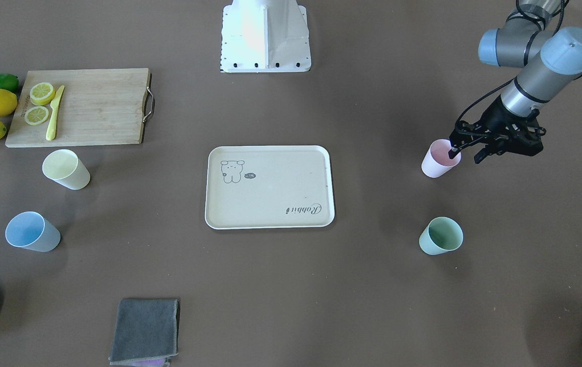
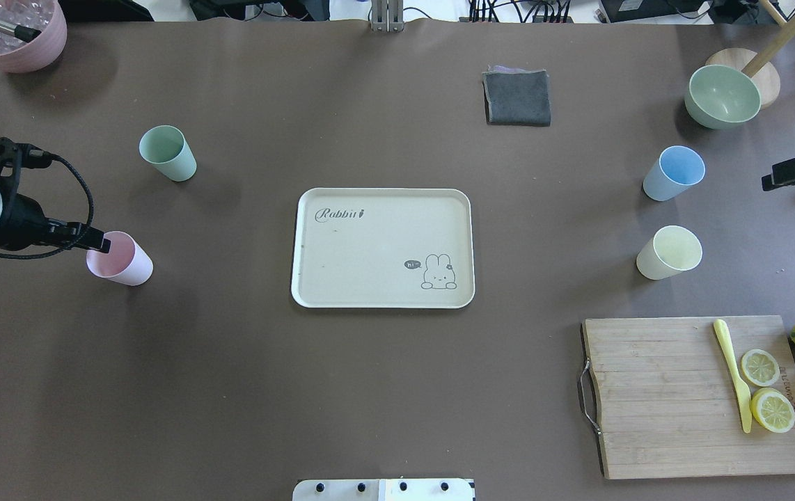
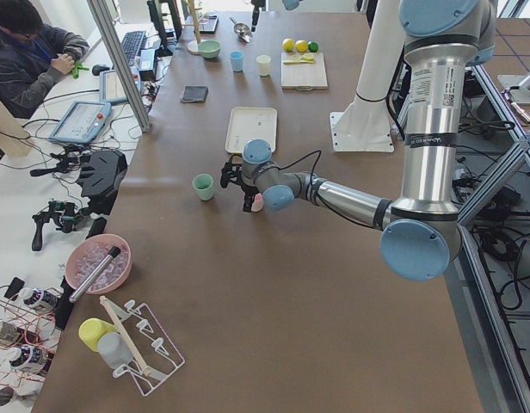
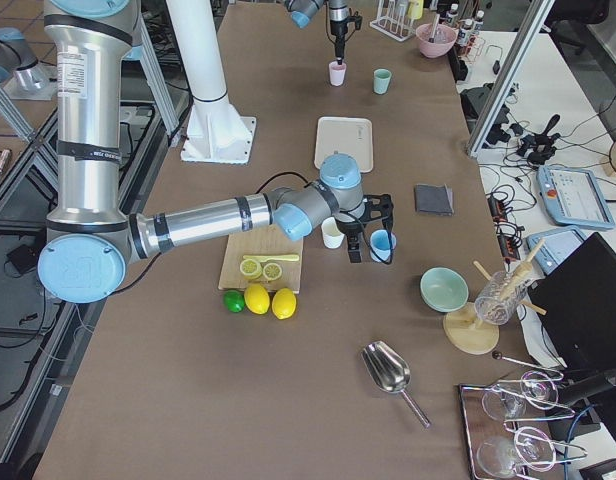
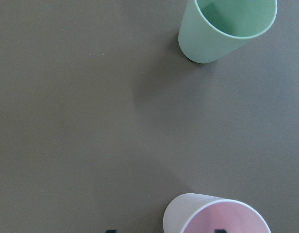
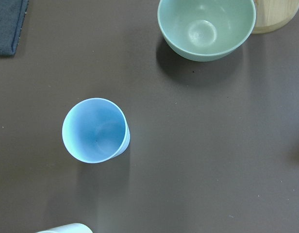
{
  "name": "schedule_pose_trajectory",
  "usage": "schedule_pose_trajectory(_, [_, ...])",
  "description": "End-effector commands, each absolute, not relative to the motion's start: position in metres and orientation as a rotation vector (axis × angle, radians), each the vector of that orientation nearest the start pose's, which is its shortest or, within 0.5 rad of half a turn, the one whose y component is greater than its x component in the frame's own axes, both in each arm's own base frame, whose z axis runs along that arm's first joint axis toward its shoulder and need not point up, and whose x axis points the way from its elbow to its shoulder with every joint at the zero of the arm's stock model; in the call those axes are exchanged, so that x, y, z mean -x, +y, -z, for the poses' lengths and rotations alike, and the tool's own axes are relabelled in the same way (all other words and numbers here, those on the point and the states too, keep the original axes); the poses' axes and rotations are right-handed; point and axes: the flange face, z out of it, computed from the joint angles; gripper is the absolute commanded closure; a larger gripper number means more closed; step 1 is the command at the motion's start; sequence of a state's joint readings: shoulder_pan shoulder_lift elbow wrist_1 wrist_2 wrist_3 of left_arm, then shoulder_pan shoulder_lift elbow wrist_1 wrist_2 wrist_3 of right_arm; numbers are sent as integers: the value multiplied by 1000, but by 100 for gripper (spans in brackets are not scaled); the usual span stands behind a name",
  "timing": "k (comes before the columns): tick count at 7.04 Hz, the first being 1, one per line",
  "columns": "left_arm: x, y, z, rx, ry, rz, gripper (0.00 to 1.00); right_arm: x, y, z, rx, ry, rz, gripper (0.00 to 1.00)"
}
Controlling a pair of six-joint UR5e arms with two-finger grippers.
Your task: Place all cups on tray
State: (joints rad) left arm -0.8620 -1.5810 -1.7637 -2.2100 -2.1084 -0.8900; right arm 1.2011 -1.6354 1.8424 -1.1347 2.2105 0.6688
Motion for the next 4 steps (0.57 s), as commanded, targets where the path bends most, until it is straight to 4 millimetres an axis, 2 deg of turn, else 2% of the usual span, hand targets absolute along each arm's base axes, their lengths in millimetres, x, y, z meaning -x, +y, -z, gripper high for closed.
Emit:
schedule_pose_trajectory(1, [-298,-438,-500,-196,908,-47,68,106,-478,-512,-229,-841,-75,0])
schedule_pose_trajectory(2, [-298,-438,-497,-203,909,-45,100,106,-478,-512,-229,-841,-75,0])
schedule_pose_trajectory(4, [-296,-435,-453,-234,963,-52,100,106,-478,-511,-231,-842,-75,0])
